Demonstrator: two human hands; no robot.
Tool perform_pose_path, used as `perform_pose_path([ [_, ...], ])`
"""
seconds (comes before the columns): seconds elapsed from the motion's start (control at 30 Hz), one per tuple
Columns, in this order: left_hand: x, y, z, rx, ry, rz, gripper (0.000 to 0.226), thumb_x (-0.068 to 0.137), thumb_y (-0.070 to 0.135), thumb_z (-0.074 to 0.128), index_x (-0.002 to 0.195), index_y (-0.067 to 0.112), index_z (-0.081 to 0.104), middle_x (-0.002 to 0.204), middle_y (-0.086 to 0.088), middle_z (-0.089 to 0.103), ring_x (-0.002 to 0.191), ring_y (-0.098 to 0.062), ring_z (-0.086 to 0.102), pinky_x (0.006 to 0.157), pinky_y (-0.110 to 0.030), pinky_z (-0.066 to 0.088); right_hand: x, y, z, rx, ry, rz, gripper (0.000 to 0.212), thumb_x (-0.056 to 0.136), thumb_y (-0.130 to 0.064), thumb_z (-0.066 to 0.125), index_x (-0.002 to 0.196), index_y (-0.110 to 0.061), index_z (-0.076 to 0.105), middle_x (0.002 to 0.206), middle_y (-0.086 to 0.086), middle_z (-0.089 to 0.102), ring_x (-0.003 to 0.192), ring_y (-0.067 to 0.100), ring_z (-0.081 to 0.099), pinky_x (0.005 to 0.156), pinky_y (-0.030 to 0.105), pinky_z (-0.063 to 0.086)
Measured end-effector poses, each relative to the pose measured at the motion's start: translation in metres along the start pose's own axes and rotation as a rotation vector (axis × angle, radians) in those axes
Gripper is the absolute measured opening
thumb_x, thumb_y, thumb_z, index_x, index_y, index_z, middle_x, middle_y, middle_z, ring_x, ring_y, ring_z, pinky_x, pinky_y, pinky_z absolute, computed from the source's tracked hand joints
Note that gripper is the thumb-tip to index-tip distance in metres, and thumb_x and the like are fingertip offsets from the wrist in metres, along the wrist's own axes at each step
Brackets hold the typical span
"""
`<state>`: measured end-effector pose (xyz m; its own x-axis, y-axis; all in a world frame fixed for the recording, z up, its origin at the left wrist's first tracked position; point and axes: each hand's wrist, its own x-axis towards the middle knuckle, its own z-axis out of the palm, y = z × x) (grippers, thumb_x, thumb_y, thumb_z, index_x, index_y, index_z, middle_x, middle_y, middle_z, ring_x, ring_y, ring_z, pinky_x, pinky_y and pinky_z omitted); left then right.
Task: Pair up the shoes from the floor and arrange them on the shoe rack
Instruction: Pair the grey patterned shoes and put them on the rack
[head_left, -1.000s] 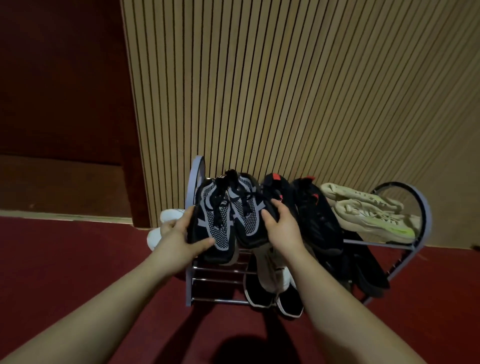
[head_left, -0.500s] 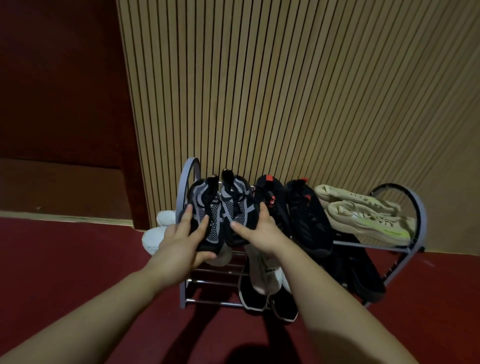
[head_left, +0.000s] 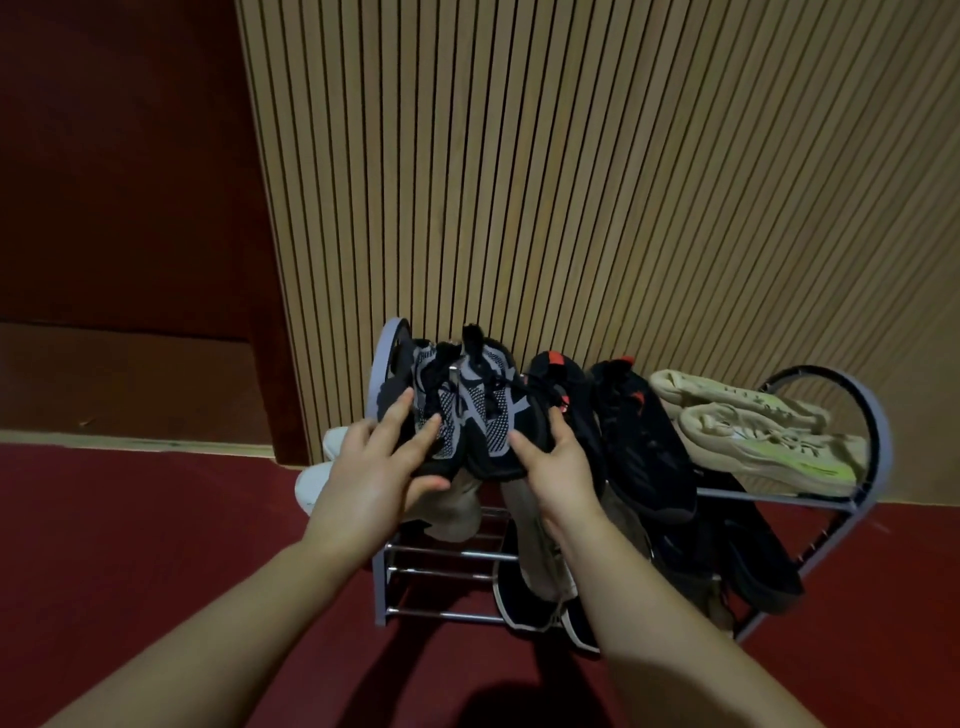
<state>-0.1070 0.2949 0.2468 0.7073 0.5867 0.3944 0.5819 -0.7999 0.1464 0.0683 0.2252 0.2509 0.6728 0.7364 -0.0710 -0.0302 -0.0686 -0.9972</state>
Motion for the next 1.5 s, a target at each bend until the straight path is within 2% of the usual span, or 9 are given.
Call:
perform_pose_path([
  [0.23,0.014,-0.01,0.013,0.18,-0.086,-0.001,0.068,0.06,0.045,0.077,0.119,0.014,0.066,0.132,-0.023,0.053,0.079,-0.037,0.06,0.063,-0.041,0.055,0.012,-0.017,0.013,-0.561,-0.011,-0.011,0.07,0.098,-0.024,0.048,0.152,-0.014,0.005,0.153,0.011,0.021,0.136,0.026,0.034,0.109,0.032,0.031],
  [0.43,0.019,-0.018,-0.001,0.456,-0.108,0.146,0.069,0.076,0.062,0.034,0.116,0.015,0.068,0.123,-0.022,0.061,0.111,-0.035,0.052,0.088,-0.042,0.034,0.019,-0.025,0.006,-0.896,-0.192,-0.001,0.068,0.1,-0.04,0.038,0.152,-0.009,0.006,0.153,0.017,0.024,0.139,0.031,0.03,0.11,0.035,0.029],
  [0.63,0.041,0.009,-0.016,0.682,-0.424,0.095,0.084,0.086,0.072,0.019,0.148,0.025,-0.012,0.156,-0.022,-0.007,0.145,-0.034,-0.009,0.116,-0.042,-0.008,0.019,-0.047,0.014,-1.528,-0.251,-0.044,0.052,0.101,-0.042,0.03,0.145,-0.016,0.033,0.139,0.014,0.043,0.126,0.031,0.045,0.09,0.037,0.044],
  [0.8,0.06,0.014,-0.013,0.705,-0.538,0.11,0.09,0.083,0.076,0.02,0.149,0.023,-0.011,0.156,-0.02,-0.006,0.145,-0.035,-0.007,0.117,-0.043,-0.007,0.018,-0.07,0.016,-1.999,-0.173,-0.211,0.077,0.089,-0.067,0.036,0.147,-0.016,0.031,0.15,0.008,0.027,0.136,0.028,0.024,0.105,0.04,0.031],
  [0.9,0.055,0.007,-0.012,0.648,-0.501,0.173,0.081,0.088,0.069,0.018,0.15,0.022,-0.003,0.157,-0.016,0.003,0.145,-0.032,-0.003,0.116,-0.041,-0.006,0.027,-0.063,0.009,-1.846,-0.37,-0.229,0.08,0.091,-0.067,0.028,0.15,-0.014,0.022,0.159,0.009,0.006,0.145,0.032,0.003,0.117,0.043,0.008],
  [1.03,0.048,-0.009,0.0,0.484,-0.427,0.223,0.082,0.084,0.072,0.003,0.15,0.024,0.013,0.156,-0.004,0.023,0.146,-0.029,0.005,0.118,-0.042,-0.003,0.028,-0.059,-0.005,-1.362,-0.421,-0.243,0.059,0.099,-0.047,0.032,0.145,-0.009,0.033,0.15,0.014,0.034,0.135,0.028,0.034,0.11,0.034,0.027],
  [1.2,0.047,-0.022,0.011,0.342,-0.249,0.321,0.079,0.094,0.06,0.004,0.117,0.017,0.066,0.106,-0.001,0.072,0.115,-0.036,0.059,0.097,-0.058,0.032,0.035,-0.051,-0.013,-1.304,-0.445,-0.234,0.065,0.102,-0.04,0.03,0.152,-0.01,0.001,0.159,0.009,0.01,0.146,0.022,0.013,0.116,0.034,0.016],
  [1.33,0.045,-0.019,0.013,0.347,-0.26,0.306,0.08,0.093,0.062,0.005,0.123,0.014,0.062,0.115,-0.005,0.068,0.122,-0.036,0.052,0.103,-0.057,0.028,0.037,-0.026,0.001,-1.458,-0.457,-0.195,0.063,0.102,-0.043,0.021,0.151,-0.011,-0.002,0.158,0.004,-0.016,0.146,0.022,-0.012,0.118,0.039,0.003],
  [1.5,0.044,-0.001,0.002,0.539,-0.459,0.209,0.082,0.088,0.07,0.013,0.151,0.018,0.005,0.158,0.0,0.013,0.146,-0.024,0.005,0.115,-0.045,-0.01,0.027,-0.006,0.01,-1.848,-0.339,-0.293,0.059,0.102,-0.042,0.01,0.151,-0.013,-0.005,0.158,0.005,-0.017,0.142,0.027,-0.024,0.115,0.047,-0.015],
])
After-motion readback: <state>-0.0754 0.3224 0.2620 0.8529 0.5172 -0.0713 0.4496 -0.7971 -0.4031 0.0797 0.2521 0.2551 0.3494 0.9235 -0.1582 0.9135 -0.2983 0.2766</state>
